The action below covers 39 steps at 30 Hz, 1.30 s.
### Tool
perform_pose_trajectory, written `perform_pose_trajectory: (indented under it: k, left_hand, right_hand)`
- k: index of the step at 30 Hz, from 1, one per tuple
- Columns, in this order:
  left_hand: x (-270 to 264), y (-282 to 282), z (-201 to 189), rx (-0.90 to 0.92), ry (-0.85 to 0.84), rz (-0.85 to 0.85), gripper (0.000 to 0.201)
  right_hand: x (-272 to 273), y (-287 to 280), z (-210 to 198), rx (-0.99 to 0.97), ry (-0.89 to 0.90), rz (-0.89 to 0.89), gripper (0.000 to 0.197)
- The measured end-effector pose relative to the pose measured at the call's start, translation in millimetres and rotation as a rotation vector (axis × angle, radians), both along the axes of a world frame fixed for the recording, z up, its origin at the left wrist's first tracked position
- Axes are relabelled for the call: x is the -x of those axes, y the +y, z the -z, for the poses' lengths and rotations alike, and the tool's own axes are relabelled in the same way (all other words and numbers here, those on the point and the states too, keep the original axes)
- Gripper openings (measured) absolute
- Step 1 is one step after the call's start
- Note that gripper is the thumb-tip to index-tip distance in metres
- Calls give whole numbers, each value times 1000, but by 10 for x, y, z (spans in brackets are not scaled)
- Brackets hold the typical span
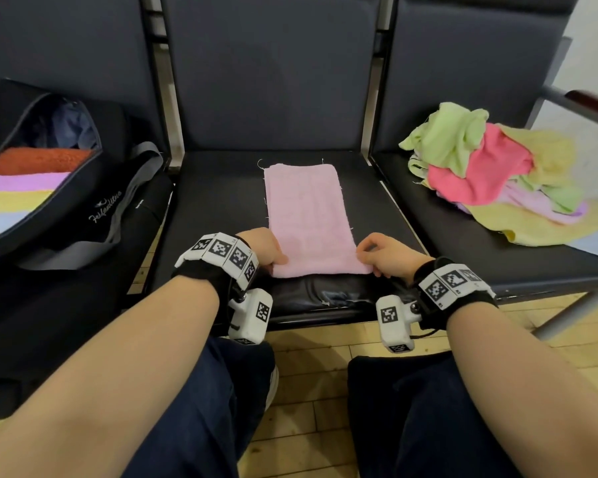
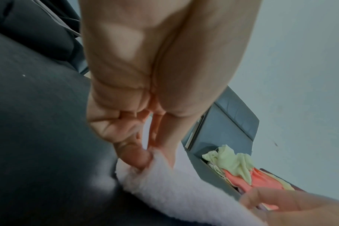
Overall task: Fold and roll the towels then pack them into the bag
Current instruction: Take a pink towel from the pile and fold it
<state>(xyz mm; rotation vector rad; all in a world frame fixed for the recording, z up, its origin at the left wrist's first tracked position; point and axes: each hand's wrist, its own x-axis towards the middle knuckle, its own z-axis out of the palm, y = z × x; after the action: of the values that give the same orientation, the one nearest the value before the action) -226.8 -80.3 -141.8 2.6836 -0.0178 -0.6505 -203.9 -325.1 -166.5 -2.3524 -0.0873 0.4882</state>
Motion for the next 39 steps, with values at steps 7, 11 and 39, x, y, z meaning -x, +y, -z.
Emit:
perform_pose_trajectory:
  k: [7, 11, 39]
  left_hand:
    - [-7, -11, 157, 122, -135, -33, 4]
    - [-12, -49, 142, 153, -202, 62, 20]
    - [-73, 23, 144, 96, -101, 111, 33]
  right_hand:
    - [-43, 135, 49, 269, -168, -42, 12]
    - [-16, 168, 36, 233, -387, -223, 22]
    - [46, 147, -87, 307, -188, -248, 34]
